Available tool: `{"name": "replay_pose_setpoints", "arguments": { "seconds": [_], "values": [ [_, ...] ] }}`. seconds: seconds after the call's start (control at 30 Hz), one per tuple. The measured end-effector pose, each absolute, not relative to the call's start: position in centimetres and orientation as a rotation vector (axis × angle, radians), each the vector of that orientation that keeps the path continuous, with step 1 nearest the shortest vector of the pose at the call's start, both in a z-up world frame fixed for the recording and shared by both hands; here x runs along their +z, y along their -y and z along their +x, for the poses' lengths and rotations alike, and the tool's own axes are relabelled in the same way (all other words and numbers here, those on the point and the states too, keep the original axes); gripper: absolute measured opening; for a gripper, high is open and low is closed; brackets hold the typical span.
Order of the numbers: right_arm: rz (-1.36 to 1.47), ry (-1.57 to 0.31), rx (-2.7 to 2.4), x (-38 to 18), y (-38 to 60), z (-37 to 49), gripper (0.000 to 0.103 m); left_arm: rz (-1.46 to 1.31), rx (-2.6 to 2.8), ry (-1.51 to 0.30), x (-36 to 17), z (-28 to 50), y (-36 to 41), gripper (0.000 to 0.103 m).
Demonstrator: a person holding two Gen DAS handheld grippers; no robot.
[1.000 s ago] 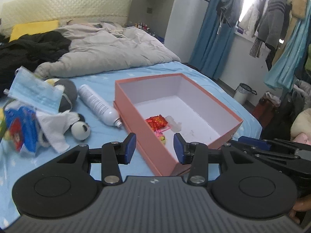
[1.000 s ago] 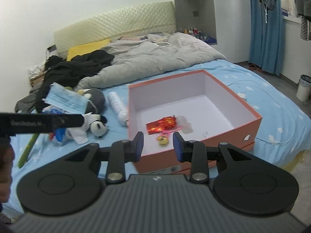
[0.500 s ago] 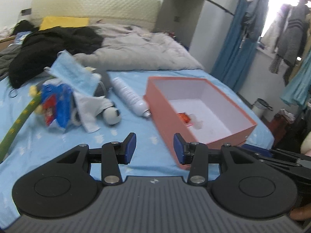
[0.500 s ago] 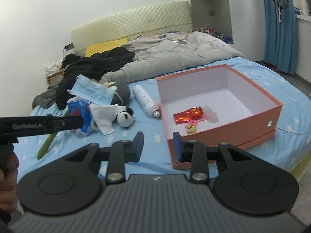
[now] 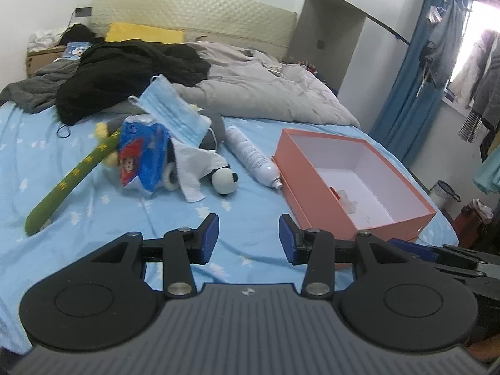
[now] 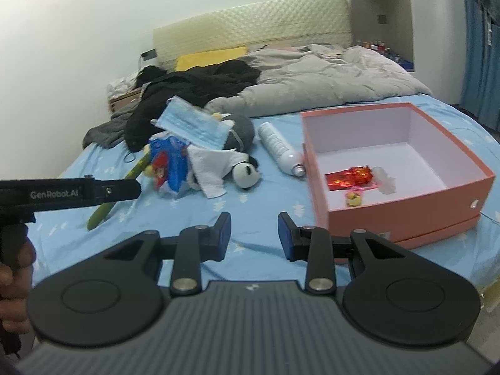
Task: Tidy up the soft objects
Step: 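Withdraw both tools from the box toward the pile of plush items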
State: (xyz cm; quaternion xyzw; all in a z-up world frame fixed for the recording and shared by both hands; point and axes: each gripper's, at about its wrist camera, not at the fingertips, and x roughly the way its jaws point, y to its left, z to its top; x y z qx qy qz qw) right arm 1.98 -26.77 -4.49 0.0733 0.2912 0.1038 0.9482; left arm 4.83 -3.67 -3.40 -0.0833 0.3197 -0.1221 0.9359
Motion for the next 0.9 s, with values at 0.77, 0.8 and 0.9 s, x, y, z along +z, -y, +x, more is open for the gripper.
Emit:
{"name": "replay_pose_setpoints", "arguments": {
  "seconds": [0.77, 0.8, 0.9],
  "values": [
    [0.063, -0.658, 0.319, -8.6, 21.3, 4.7, 0.055, -0.282, -0.064, -0.697, -10.7, 6.5, -4.1, 0.059],
    [0.059, -0.662, 0.321, -9.0, 21.1, 5.4, 0.055, -0.284, -0.059, -0.698, -11.0, 7.3, -4.3, 0.059],
    [0.049, -0.665, 0.318, -9.9, 20.5, 7.6, 0.055, -0.282, -0.060, -0.700, -12.2, 9.8, -4.7, 0.059]
  ]
}}
